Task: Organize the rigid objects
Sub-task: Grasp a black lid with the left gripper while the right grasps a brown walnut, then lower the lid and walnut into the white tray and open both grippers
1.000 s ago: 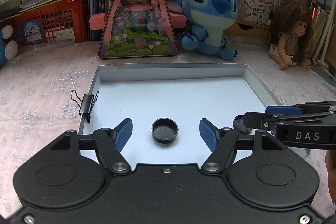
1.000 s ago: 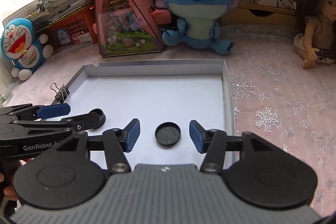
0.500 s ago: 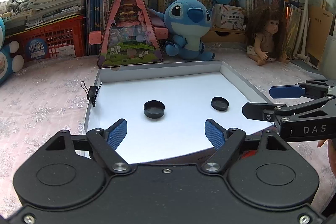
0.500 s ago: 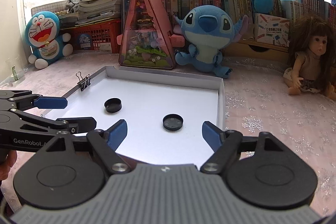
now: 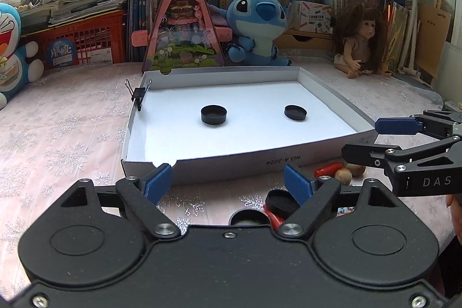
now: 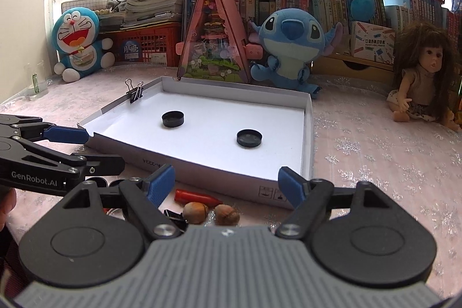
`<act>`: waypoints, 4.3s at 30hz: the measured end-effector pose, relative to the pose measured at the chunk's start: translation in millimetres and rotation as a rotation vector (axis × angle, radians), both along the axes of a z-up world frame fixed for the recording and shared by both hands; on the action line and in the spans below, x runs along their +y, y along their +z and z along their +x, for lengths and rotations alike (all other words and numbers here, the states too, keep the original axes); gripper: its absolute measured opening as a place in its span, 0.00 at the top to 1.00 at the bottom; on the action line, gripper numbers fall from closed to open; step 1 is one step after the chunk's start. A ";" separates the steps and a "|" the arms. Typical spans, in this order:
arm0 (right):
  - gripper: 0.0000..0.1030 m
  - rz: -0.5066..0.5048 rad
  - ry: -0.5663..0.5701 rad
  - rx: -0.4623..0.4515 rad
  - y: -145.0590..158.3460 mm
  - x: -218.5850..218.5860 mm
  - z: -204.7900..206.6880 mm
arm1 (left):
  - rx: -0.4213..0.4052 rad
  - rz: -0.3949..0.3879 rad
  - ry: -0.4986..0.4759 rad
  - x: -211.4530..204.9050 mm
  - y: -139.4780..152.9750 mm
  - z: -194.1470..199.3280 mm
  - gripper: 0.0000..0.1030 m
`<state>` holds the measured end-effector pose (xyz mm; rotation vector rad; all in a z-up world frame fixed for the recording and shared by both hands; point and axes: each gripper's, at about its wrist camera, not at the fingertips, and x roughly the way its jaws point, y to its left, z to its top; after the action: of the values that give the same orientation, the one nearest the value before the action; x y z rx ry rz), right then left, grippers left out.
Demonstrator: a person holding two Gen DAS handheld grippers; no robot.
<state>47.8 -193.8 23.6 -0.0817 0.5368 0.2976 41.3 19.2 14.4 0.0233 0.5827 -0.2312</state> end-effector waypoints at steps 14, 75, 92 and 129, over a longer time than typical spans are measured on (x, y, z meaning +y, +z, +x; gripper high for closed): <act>0.16 -0.002 -0.091 0.025 -24.0 -11.3 -10.1 | -0.015 0.026 0.020 2.7 -12.9 -25.3 0.16; 0.78 -0.048 -0.054 -0.009 -26.0 5.9 -19.9 | 0.046 0.037 0.077 7.5 -15.5 -24.9 0.71; 0.78 -0.011 -0.107 -0.088 19.9 -10.6 -5.8 | -0.047 -0.025 0.085 26.6 46.3 7.1 0.71; 0.78 0.148 -0.185 0.370 5.0 -28.6 153.9 | 0.228 -0.041 0.118 15.5 9.2 164.1 0.71</act>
<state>201.7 -222.4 28.6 0.1689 0.8811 0.1702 205.3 34.6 23.5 -0.0780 0.8036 -0.1315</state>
